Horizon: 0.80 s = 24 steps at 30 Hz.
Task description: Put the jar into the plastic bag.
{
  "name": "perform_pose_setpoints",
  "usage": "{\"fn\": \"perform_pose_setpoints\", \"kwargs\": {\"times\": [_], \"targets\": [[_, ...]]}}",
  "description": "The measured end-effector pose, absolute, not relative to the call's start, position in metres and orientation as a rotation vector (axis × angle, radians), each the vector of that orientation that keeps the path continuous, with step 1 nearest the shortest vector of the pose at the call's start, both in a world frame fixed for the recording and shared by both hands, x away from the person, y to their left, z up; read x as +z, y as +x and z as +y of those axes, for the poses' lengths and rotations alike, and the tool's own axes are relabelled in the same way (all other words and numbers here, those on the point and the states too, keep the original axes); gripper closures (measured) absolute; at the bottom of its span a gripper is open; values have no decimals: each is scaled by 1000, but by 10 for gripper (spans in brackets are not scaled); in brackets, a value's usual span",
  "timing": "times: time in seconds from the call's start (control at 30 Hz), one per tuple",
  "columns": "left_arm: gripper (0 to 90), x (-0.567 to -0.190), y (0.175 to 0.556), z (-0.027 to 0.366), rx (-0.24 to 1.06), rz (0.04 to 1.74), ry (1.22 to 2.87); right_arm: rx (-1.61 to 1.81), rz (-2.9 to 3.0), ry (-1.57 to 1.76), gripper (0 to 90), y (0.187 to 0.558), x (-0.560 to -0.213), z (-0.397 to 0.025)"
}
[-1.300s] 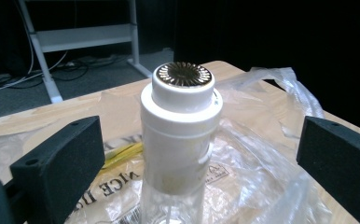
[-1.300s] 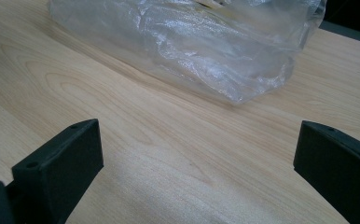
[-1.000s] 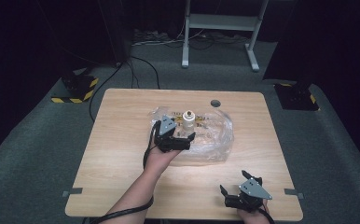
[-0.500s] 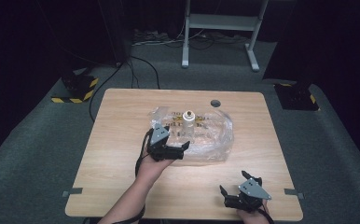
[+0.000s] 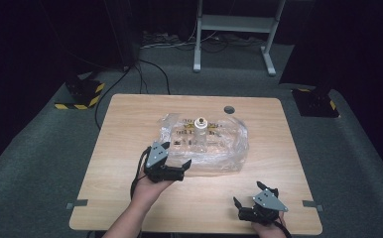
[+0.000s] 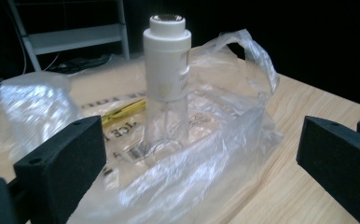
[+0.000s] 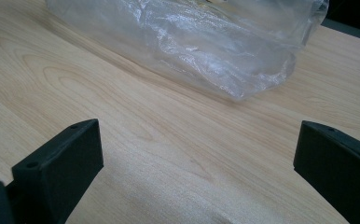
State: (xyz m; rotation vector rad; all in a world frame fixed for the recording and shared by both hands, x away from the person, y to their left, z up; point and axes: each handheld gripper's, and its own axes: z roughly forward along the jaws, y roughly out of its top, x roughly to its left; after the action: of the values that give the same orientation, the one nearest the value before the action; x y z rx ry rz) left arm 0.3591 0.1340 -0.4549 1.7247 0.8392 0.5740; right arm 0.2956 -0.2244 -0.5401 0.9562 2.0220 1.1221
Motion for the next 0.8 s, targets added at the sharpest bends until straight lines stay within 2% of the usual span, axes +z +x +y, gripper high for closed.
{"fn": "perform_pose_setpoints", "kwargs": {"times": [0.43,0.63,0.8], "targets": [[17,-477,324,168,586,850,1752,1112,2020,956,9,295,-540,-223],[18,-507,310,188,547,889,1788,1106,2019,954,9,295,-540,-223],[9,-533,299,201,585,915,1876,1100,2016,956,9,296,-540,-223]]}}
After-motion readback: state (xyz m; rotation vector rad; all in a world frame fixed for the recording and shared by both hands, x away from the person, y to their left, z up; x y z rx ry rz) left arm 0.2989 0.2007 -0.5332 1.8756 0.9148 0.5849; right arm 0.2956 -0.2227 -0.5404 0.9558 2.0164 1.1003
